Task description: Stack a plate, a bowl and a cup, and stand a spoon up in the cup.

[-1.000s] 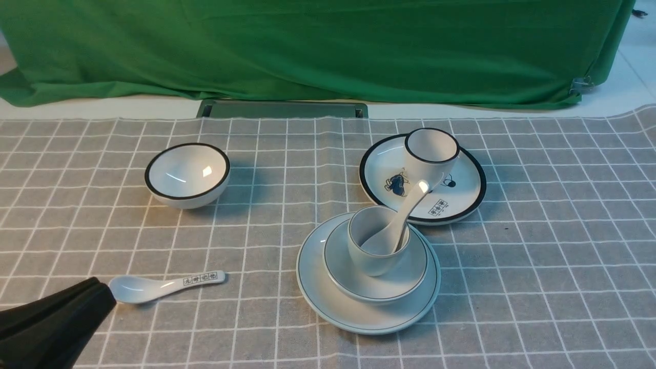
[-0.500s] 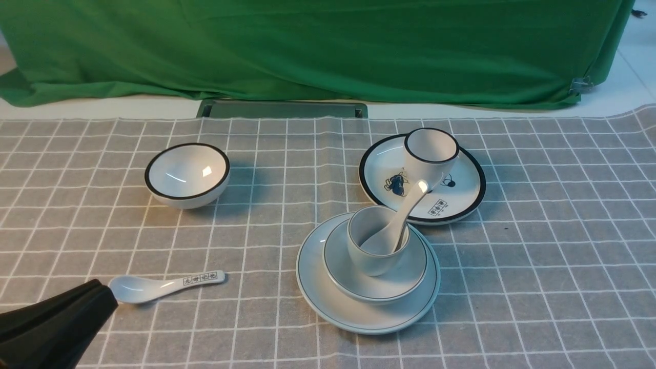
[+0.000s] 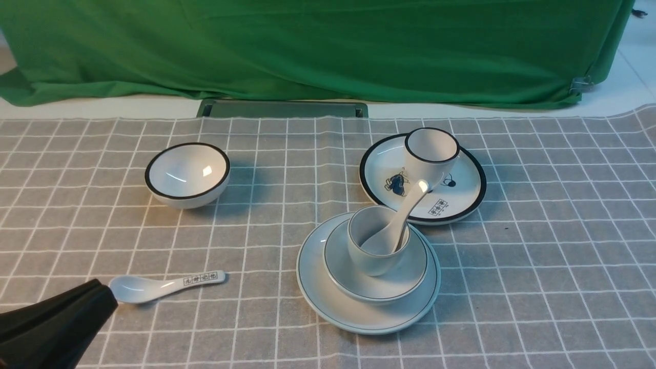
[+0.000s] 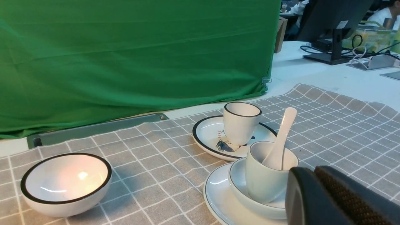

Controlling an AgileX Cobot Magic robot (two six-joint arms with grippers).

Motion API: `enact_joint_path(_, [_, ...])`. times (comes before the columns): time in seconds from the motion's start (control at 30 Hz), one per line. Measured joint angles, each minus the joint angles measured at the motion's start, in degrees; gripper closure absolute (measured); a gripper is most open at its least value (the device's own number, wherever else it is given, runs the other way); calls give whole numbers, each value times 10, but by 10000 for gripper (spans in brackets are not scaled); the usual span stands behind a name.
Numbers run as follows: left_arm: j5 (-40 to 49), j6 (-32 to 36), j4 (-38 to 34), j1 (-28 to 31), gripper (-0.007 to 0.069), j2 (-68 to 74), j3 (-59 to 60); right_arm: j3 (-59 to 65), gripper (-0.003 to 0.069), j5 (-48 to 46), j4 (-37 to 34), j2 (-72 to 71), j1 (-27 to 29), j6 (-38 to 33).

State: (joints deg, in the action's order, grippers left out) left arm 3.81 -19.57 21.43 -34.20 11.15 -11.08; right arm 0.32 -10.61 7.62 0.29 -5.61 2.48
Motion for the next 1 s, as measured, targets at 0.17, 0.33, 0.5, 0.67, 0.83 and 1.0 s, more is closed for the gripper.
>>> enact_joint_path(0.17, [0, 20, 0, 0, 612, 0, 0, 0, 642, 3, 0, 0, -4, -2])
enact_joint_path(0.33, [0, 27, 0, 0, 612, 0, 0, 0, 642, -3, -31, -1, -4, -50])
enact_joint_path(0.5, [0, 28, 0, 0, 612, 0, 0, 0, 642, -14, -70, -2, 3, -112])
enact_joint_path(0.67, [0, 28, 0, 0, 612, 0, 0, 0, 642, -14, -76, -2, 8, -122])
enact_joint_path(0.83, [0, 28, 0, 0, 612, 0, 0, 0, 640, -14, -76, -2, 8, -123])
enact_joint_path(1.0, [0, 28, 0, 0, 612, 0, 0, 0, 640, -14, -76, -2, 8, -123])
